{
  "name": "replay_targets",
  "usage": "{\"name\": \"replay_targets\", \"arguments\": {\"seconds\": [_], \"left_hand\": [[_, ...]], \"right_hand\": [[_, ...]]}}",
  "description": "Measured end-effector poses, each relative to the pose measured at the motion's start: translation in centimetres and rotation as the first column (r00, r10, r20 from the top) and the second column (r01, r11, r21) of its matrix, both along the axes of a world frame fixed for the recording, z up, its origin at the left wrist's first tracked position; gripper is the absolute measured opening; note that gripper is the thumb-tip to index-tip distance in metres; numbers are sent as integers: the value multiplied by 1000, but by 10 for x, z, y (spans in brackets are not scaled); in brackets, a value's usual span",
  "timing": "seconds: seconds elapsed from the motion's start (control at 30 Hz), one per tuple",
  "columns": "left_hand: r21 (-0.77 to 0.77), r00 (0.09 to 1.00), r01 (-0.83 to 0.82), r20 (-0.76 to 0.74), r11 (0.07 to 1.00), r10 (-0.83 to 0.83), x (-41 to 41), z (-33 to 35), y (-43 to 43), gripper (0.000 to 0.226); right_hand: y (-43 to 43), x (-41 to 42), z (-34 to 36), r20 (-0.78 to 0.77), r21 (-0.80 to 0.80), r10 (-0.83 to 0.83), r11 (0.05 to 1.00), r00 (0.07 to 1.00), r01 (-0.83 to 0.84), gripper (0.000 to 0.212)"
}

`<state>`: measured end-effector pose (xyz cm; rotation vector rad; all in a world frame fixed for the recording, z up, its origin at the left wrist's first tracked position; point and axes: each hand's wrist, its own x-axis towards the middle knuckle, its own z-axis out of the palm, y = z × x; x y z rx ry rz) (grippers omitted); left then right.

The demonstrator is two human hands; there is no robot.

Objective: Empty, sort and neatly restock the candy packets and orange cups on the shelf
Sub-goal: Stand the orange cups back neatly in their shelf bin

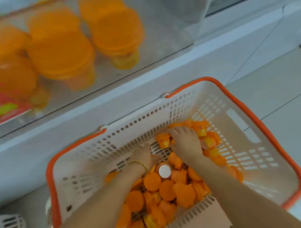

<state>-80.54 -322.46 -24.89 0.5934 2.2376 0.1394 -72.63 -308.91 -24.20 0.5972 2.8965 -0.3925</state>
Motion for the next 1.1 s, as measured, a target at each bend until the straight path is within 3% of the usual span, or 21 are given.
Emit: {"name": "replay_targets", "arguments": {"seconds": [0.07,0.13,0.27,0.37,0.47,0.57,0.63,0.77,0.9,0.97,1.0,1.1], "left_hand": [[-63,999,11,34,998,-9,2,-17,7,57],[-73,1000,5,28,997,-3,2,-28,8,52],[27,992,-119,51,993,117,-5,-35,3,36],[98,961,-265,109,959,254,-9,-27,-9,36],[180,948,-306,147,935,283,-12,-11,-22,43],[262,961,-265,148,928,232,-13,19,-28,51],[269,974,-211,139,940,179,-11,49,-25,54],[280,1000,18,12,960,-22,-4,140,-10,25],[368,986,164,-47,915,-158,-3,248,-5,58],[462,982,182,-40,868,-185,-9,306,-9,66],[518,984,174,-48,837,-174,-12,333,-10,66],[731,999,10,15,682,-31,-33,398,-9,29]], "right_hand": [[-4,-13,-15,-15,106,77,992,997,-75,36],[-9,-24,-27,72,162,97,981,993,-107,33],[-12,-27,-42,200,136,-3,990,980,-25,35],[-19,-20,-41,219,130,34,989,975,-64,33],[-22,-11,-33,175,30,95,994,980,-102,44],[-20,1,-11,-10,-240,-12,971,1000,9,65],[-22,10,16,-43,-419,-170,898,985,136,73],[-14,24,92,12,-550,-322,789,947,275,69],[1,39,197,-30,-519,-220,837,975,173,52],[6,45,254,-147,-555,-205,827,968,90,45],[7,47,280,-215,-586,-217,809,952,52,44],[9,42,347,-352,-651,-291,759,890,-9,45]]}}
